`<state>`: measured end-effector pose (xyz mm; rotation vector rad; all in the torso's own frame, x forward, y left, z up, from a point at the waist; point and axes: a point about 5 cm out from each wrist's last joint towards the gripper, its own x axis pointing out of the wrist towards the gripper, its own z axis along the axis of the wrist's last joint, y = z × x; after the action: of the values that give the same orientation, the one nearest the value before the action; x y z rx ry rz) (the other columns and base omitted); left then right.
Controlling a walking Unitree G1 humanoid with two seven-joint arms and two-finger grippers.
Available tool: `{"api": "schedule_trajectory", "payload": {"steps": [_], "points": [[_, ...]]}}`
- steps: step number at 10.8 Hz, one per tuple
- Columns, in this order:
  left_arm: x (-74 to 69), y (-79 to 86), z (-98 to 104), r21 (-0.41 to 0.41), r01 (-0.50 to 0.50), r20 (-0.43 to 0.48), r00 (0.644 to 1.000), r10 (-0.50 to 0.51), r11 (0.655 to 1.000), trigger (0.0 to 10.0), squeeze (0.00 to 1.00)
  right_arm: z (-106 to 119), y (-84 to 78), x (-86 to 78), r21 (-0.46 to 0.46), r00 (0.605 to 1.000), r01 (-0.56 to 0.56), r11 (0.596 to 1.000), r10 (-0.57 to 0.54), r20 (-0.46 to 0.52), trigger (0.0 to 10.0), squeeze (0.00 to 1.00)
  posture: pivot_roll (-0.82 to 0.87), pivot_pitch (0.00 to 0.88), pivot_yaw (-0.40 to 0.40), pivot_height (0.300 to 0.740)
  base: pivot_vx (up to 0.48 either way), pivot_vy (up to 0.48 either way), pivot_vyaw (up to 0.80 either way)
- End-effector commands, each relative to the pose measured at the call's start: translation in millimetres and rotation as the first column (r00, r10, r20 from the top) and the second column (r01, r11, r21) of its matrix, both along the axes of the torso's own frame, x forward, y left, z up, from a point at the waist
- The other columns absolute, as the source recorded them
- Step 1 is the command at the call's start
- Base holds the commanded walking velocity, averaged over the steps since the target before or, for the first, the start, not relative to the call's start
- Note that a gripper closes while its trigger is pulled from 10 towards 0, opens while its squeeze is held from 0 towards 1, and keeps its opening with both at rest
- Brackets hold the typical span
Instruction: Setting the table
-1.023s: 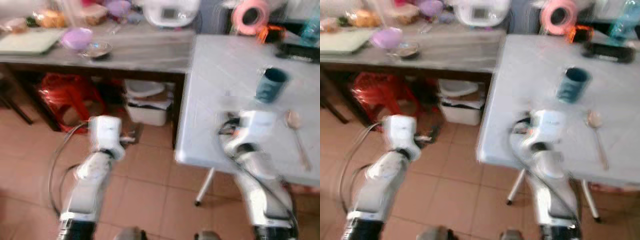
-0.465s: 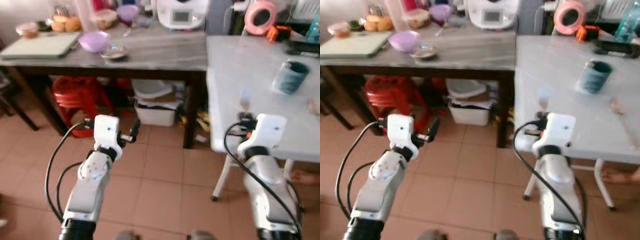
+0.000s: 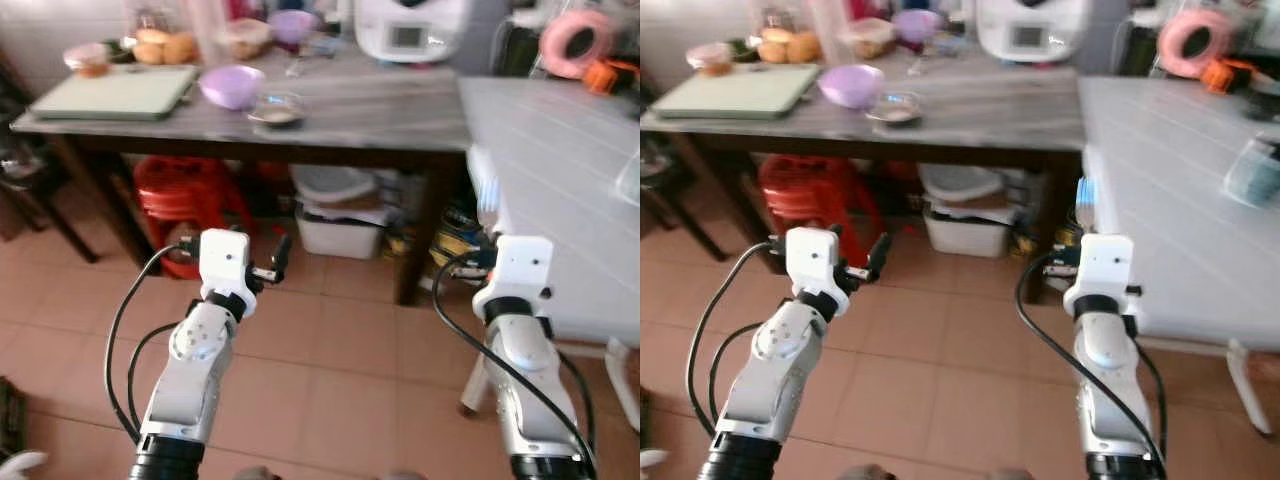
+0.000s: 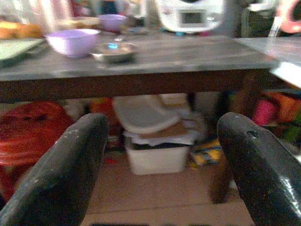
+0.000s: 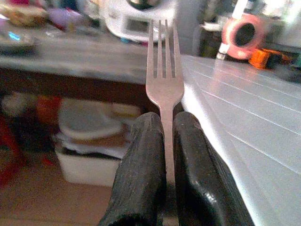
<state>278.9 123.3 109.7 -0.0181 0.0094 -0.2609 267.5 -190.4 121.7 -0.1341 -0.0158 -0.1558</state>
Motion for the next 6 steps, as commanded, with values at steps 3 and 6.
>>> {"api": "schedule_trajectory", "payload": {"steps": [3,6], "points": [[3.1,4.4,2.1,0.020,-0.019,0.012,1.000,0.019,1.000,10.0,0.00,6.4,15.6,1.8,0.068,0.995,-0.100,0.993,0.098,0.036,10.0,0.00,-0.06,0.000,0.037,0.740,0.480,0.000,0.00],[3.8,2.3,3.2,-0.005,-0.016,0.018,1.000,0.016,1.000,10.0,0.00,7.7,15.0,0.9,0.104,0.994,-0.108,0.989,0.104,0.044,10.0,0.00,-0.06,0.000,0.039,0.740,0.480,0.000,0.00]]}}
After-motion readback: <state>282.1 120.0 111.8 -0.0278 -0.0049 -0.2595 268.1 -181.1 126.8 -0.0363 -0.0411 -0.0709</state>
